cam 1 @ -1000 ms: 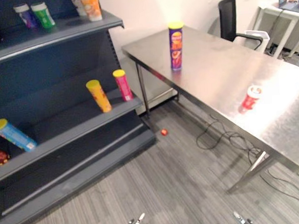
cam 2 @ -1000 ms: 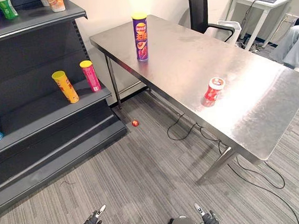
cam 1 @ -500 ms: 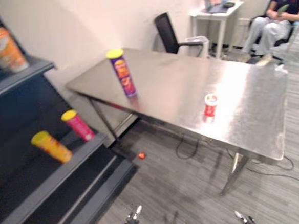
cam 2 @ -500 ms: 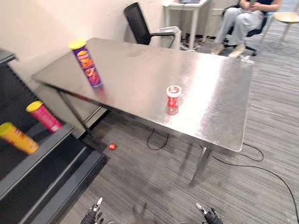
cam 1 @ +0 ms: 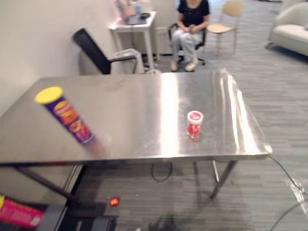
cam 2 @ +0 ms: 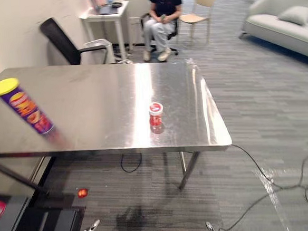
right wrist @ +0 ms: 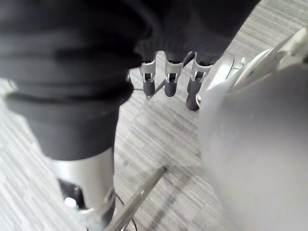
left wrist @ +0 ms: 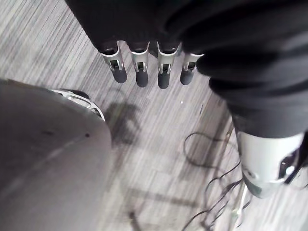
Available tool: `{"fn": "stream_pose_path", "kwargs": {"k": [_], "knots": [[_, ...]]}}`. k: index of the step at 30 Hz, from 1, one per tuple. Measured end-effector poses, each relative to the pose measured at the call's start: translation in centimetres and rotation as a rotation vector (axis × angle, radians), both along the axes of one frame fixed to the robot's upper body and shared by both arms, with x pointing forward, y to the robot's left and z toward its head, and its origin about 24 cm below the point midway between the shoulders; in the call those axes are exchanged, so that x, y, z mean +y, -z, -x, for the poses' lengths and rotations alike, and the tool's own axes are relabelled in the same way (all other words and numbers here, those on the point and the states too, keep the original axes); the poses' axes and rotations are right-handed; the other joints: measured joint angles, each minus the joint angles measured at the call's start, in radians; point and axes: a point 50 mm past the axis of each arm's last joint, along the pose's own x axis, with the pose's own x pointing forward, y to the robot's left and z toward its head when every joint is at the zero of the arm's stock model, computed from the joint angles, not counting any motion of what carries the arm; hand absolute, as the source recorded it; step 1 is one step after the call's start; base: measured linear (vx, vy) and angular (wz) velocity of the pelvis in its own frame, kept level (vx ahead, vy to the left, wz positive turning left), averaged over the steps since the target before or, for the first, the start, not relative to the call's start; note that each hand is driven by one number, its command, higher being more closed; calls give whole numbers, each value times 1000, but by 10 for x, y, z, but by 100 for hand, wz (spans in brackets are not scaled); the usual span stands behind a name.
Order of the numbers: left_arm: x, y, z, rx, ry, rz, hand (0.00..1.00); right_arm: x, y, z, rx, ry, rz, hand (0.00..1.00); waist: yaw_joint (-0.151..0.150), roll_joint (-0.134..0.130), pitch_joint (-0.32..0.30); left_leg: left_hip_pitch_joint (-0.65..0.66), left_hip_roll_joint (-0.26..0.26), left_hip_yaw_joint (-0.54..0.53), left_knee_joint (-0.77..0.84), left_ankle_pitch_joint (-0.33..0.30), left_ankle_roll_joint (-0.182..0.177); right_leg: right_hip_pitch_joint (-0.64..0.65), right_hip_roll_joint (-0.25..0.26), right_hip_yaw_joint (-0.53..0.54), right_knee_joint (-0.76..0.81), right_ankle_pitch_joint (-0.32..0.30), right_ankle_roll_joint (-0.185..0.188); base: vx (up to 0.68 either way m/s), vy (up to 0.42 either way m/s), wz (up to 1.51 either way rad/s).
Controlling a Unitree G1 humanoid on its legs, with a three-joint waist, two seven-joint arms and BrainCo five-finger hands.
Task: Put the gum and the chips on the shelf.
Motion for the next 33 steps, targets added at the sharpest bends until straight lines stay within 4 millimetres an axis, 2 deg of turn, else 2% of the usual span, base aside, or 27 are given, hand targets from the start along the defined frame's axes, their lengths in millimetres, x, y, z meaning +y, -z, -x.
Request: {"fn": "stream_pose_path", "kwargs": {"k": [2,4,9,11,12,15,16,17,19,21,22,24,25,27,28,30,33], "knots": [[-4,1,-1,3,19,2,0,-7,-1,5,36,-19,23,0,1,20,-2,14,1,18,-36,12,11,-1,0,-84,-32,27,-5,-24,-60,-53],[-9,1,-1,6,37,10,0,-17,-2,12,60,-12,50,0,4,29,-2,27,-4,20,-73,17,11,8,0,-190,-76,45,-5,-65,-71,-40],[-6,1,-1,6,51,-2,0,-29,-5,17,68,82,85,0,6,13,4,29,-19,-1,-100,40,4,49,-7,-254,-164,45,-2,-111,-74,-2],[-4,1,0,8,46,-8,0,-41,-8,17,51,154,108,0,5,6,2,31,-24,-17,-129,63,1,55,-7,-269,-183,44,-2,-143,-80,15],[-3,0,2,9,35,-13,0,-53,-12,15,33,213,139,0,6,2,2,33,-25,-22,-149,69,-5,55,-5,-276,-193,42,2,-124,-75,12],[0,1,12,28,-6,-23,0,-107,-37,9,-53,402,298,0,5,-8,-2,39,-32,-53,-193,85,-12,55,1,-288,-215,40,4,-75,-45,6],[1,1,16,35,-18,-26,0,-117,-43,7,-74,425,337,0,5,-10,-2,39,-32,-56,-198,86,-13,54,3,-288,-221,40,4,-22,-34,-7],[3,1,22,47,-39,-29,0,-136,-56,-2,-117,443,414,0,4,-16,-6,38,-32,-58,-210,89,-16,54,8,-288,-232,41,4,22,-18,-10],[4,1,28,56,-89,-33,0,-159,-80,-19,-190,431,537,0,1,-24,-10,39,-29,-56,-226,101,-15,45,13,-287,-229,41,4,57,-21,-9],[6,1,30,48,-154,-38,0,-177,-124,-56,-339,359,733,0,0,-32,-16,42,-21,-38,-226,105,-20,40,19,-285,-228,64,2,93,-12,-11],[5,1,29,38,-171,-38,0,-179,-138,-67,-385,330,785,0,0,-31,-18,42,-19,-37,-223,106,-20,39,21,-285,-228,65,4,110,-8,-6],[5,-2,22,-8,-172,-43,0,-175,-198,-106,-586,207,997,0,2,-30,-22,43,-10,-34,-224,105,-21,39,31,-287,-229,72,12,121,-7,0],[5,-2,19,-23,-170,-45,0,-171,-212,-114,-638,175,1040,0,4,-29,-23,45,-7,-33,-224,104,-21,39,33,-288,-229,72,12,116,-6,2],[1,-3,14,-56,-184,-40,0,-140,-259,-145,-852,47,1168,0,8,-23,-30,48,-1,-32,-224,105,-21,39,39,-289,-229,73,11,105,-5,2],[1,-3,14,-62,-199,-37,0,-130,-270,-150,-904,10,1193,0,8,-23,-30,50,0,-30,-224,105,-21,40,40,-289,-229,73,11,84,-1,-2],[-1,-3,17,-64,-235,-28,0,-95,-297,-160,-1061,-129,1278,0,14,-27,-32,53,1,-30,-224,105,-21,43,42,-289,-229,73,11,55,1,-1],[0,-4,17,-75,-240,-30,0,-91,-301,-160,-1096,-176,1296,0,29,-39,-33,55,-3,-36,-224,105,-21,46,38,-291,-228,72,11,12,2,1]]}}
